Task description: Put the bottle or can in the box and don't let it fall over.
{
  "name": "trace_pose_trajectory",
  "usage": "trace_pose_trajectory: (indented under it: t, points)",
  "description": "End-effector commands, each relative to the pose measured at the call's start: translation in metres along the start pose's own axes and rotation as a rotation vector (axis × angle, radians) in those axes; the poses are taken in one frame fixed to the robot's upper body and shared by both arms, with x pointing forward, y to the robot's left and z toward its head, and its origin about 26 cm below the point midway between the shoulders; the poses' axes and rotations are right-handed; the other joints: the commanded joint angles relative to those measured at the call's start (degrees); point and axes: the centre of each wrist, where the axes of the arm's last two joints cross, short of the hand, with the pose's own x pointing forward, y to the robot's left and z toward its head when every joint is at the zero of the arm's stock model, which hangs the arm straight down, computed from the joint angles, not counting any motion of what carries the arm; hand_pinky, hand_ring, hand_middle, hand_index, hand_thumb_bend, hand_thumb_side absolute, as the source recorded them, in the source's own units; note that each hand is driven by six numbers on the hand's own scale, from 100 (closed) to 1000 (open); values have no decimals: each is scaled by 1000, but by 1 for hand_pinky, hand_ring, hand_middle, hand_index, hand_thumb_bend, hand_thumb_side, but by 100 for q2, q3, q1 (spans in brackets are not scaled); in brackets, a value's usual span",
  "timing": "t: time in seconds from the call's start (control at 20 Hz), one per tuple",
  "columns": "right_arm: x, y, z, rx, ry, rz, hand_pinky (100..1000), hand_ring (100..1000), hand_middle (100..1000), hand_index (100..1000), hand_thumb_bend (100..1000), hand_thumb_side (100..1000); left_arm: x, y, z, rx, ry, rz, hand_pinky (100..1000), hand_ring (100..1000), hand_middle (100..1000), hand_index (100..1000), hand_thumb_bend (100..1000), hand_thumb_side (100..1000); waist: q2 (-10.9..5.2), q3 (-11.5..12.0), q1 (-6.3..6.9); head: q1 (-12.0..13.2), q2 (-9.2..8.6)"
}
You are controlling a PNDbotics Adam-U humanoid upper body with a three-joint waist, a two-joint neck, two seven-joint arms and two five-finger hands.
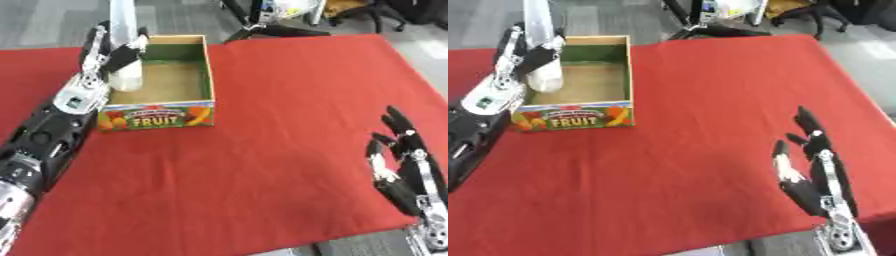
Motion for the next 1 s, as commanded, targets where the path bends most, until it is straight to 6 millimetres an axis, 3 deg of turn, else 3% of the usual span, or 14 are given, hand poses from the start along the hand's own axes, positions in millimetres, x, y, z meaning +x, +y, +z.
trace_pose_trajectory:
  t: [0.05,0.1,0.15,0.35,0.65,0.8,1.0]
  points:
    - [6,-4,-7,-7,-31,4,857,1000,1000,1000,100,470,13,9,-8,0,-65,-34,836,998,901,787,760,544,-65,-13,8,1,-77]
    - [6,-4,-7,-8,-30,5,857,1000,1000,1000,100,470,15,10,-8,-6,-79,-42,843,1000,909,793,766,548,-65,-11,9,-2,-76]
    - [5,-4,-7,-9,-30,6,857,1000,1000,1000,100,470,16,11,-8,-11,-92,-50,901,1000,998,841,804,595,-67,-8,11,-7,-79]
    - [5,-5,-6,-11,-29,9,857,1000,1000,1000,100,470,19,14,-8,-21,-121,-83,925,1000,1000,883,849,624,-76,7,11,-34,-88]
    - [4,-7,-5,-20,-23,18,857,1000,1000,1000,100,470,19,22,-3,-35,-123,-111,904,1000,1000,880,825,627,-118,59,18,-87,-72]
    - [2,-12,-1,-33,-10,30,857,1000,1000,1000,100,470,18,29,9,-68,-89,-140,890,1000,1000,882,748,648,-162,170,35,-194,-68]
    - [1,-17,2,-46,0,51,857,1000,1000,1000,100,470,30,41,40,-100,-64,-158,879,1000,1000,873,718,653,-215,294,64,-311,-39]
